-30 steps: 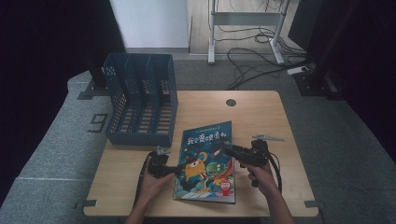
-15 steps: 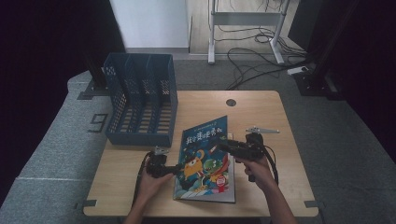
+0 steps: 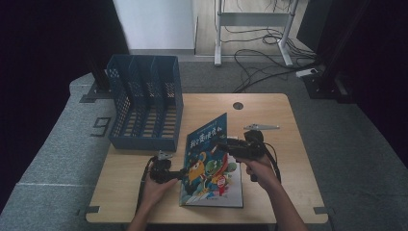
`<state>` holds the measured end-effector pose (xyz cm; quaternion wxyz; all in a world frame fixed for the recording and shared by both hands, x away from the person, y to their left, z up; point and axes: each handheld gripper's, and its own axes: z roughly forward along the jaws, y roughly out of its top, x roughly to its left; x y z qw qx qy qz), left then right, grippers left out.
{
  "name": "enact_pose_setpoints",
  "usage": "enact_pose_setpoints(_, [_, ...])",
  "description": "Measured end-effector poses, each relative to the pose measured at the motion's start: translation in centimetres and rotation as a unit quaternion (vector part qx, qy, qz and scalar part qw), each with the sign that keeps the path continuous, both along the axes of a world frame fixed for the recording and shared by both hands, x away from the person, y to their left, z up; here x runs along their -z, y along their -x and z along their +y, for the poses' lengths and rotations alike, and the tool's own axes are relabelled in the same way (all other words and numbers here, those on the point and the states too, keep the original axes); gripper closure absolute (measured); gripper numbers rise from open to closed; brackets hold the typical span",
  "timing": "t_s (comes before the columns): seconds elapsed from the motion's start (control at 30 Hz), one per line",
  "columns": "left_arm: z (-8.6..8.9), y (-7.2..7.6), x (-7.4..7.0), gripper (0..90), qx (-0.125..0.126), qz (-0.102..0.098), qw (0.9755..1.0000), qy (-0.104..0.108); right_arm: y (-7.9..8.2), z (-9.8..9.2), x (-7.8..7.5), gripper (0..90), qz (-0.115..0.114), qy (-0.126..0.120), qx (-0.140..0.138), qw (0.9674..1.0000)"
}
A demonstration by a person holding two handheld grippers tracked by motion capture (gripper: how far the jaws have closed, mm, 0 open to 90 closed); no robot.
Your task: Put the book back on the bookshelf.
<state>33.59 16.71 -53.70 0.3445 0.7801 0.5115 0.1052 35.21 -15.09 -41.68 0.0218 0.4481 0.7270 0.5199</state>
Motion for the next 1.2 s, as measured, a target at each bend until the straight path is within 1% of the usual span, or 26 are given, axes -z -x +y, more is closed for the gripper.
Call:
enact_pose_setpoints(0.17, [0.0, 0.0, 0.0, 24.0, 0.001, 0.000, 1.0000, -0.001, -0.1, 0.5, 0.2, 46.7, 0.003, 0.002, -0.007, 1.0000])
enact_pose_setpoints(0.2, [0.0, 0.0, 0.0, 24.0, 0.001, 0.000, 1.0000, 0.000, -0.3, 0.7, 0.5, 46.7, 0.012, 0.006, -0.016, 0.9998])
enact_pose_setpoints(0.23, [0.0, 0.0, 0.0, 24.0, 0.001, 0.000, 1.0000, -0.001, -0.3, 0.7, 0.5, 46.7, 0.012, 0.006, -0.016, 0.9998])
enact_pose_setpoints(0.27, [0.0, 0.0, 0.0, 24.0, 0.002, -0.001, 1.0000, -0.001, -0.4, 1.0, 0.8, 46.8, 0.020, 0.011, -0.024, 0.9994])
enact_pose_setpoints(0.3, [0.0, 0.0, 0.0, 24.0, 0.003, -0.001, 1.0000, -0.001, -0.4, 1.4, 1.1, 46.8, 0.019, 0.026, -0.028, 0.9991])
enact_pose_setpoints(0.33, [0.0, 0.0, 0.0, 23.9, 0.003, -0.001, 1.0000, -0.001, -0.5, 2.0, 1.6, 47.2, 0.015, 0.044, -0.026, 0.9986])
enact_pose_setpoints(0.5, [0.1, 0.0, 0.0, 23.9, 0.005, -0.001, 1.0000, -0.001, -1.3, 2.6, 1.8, 49.3, 0.020, 0.053, -0.028, 0.9980])
enact_pose_setpoints(0.63, [0.1, 0.0, 0.0, 23.8, 0.006, -0.001, 1.0000, -0.001, -2.2, 2.8, 1.6, 52.4, 0.022, 0.067, -0.019, 0.9973])
enact_pose_setpoints(0.7, [0.1, 0.0, 0.0, 23.8, 0.006, -0.001, 1.0000, -0.001, -2.4, 2.8, 1.6, 52.7, 0.023, 0.068, -0.017, 0.9973])
enact_pose_setpoints(0.73, [0.0, 0.0, 0.0, 23.8, 0.007, -0.001, 1.0000, -0.002, -2.7, 2.7, 1.6, 53.1, 0.023, 0.071, -0.012, 0.9972])
enact_pose_setpoints(0.9, [0.0, 0.0, 0.0, 23.8, 0.007, 0.000, 1.0000, -0.002, -3.2, 2.6, 1.8, 55.3, 0.029, 0.071, -0.010, 0.9970])
enact_pose_setpoints(1.03, [0.0, 0.0, 0.0, 23.9, 0.008, -0.001, 1.0000, -0.002, -3.7, 2.4, 2.0, 57.2, 0.037, 0.065, -0.009, 0.9971])
enact_pose_setpoints(1.13, [0.0, 0.0, 0.0, 24.1, 0.009, -0.001, 1.0000, -0.001, -4.1, 2.4, 2.1, 59.7, 0.041, 0.065, -0.007, 0.9970])
enact_pose_setpoints(1.2, [0.0, 0.1, 0.0, 24.2, 0.009, -0.001, 1.0000, 0.000, -4.3, 2.4, 2.2, 63.7, 0.043, 0.068, -0.004, 0.9968])
